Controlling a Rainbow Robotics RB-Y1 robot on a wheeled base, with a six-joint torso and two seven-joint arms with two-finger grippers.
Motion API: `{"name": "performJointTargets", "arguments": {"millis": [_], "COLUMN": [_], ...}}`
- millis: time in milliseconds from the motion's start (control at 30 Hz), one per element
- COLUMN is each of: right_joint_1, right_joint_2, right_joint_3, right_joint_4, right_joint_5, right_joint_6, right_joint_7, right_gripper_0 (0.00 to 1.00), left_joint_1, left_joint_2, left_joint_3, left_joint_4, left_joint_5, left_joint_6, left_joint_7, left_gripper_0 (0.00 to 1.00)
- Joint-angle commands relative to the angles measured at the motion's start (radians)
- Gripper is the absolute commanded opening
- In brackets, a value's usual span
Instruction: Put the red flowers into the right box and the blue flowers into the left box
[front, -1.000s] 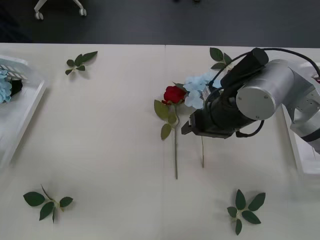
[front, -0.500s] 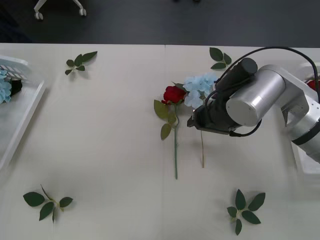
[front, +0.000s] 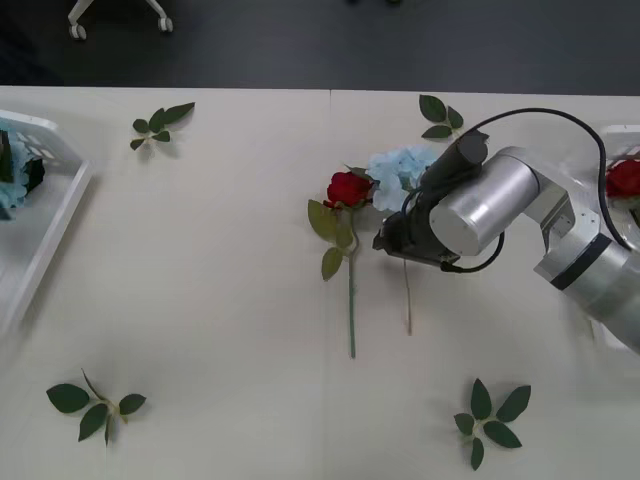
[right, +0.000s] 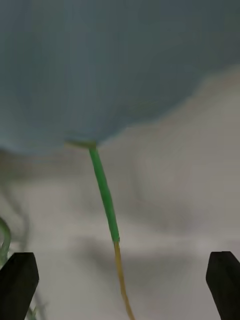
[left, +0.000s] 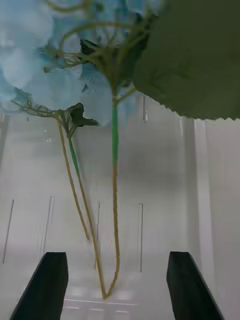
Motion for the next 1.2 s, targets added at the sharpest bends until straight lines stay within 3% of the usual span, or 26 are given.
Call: {"name": "performJointTargets", "arguments": {"millis": [33, 300, 333, 400, 433, 500, 533, 1033, 1200], "right_joint_1": [-0.031, -0.045, -0.045, -0.046, -0.045, -0.046, -0.046, -0.048, -0.046], "right_joint_2": [0.006, 0.006, 0.006, 0.006, 0.006, 0.006, 0.006, -0.003, -0.038], "right_joint_3": [0.017, 0.036, 0.032, 0.036, 0.036, 0.036, 0.036, 0.028, -0.049], "right_joint_4": [0.031, 0.058, 0.058, 0.058, 0.058, 0.058, 0.058, 0.046, -0.034], "right_joint_5": [0.006, 0.006, 0.006, 0.006, 0.005, 0.003, 0.003, -0.002, -0.106], "right_joint_6": [-0.037, -0.046, -0.046, -0.046, -0.046, -0.046, -0.046, -0.117, -0.117], "right_joint_7": [-0.012, -0.004, -0.003, 0.002, 0.005, 0.011, 0.013, 0.033, 0.037], "right_gripper_0": [0.99, 0.98, 0.92, 0.62, 0.40, 0.04, 0.00, 0.00, 0.00], "left_joint_1": [-0.025, -0.023, -0.023, -0.022, -0.020, -0.014, -0.013, 0.003, 0.003], "left_joint_2": [0.030, 0.028, 0.030, 0.030, 0.030, 0.028, 0.028, 0.027, 0.027], "left_joint_3": [0.004, -0.004, -0.004, -0.004, -0.004, -0.004, -0.005, -0.036, -0.057], "left_joint_4": [-0.013, -0.013, -0.013, -0.013, -0.013, -0.013, -0.013, -0.047, -0.065], "left_joint_5": [0.026, 0.160, 0.174, 0.236, 0.270, 0.330, 0.342, 0.563, 0.632], "left_joint_6": [-0.007, 0.033, 0.039, 0.064, 0.078, 0.098, 0.101, 0.159, 0.161], "left_joint_7": [0.020, 0.019, 0.017, 0.016, 0.016, 0.013, 0.011, -0.012, -0.012], "left_gripper_0": [1.00, 1.00, 1.00, 1.00, 1.00, 1.00, 1.00, 1.00, 1.00]}}
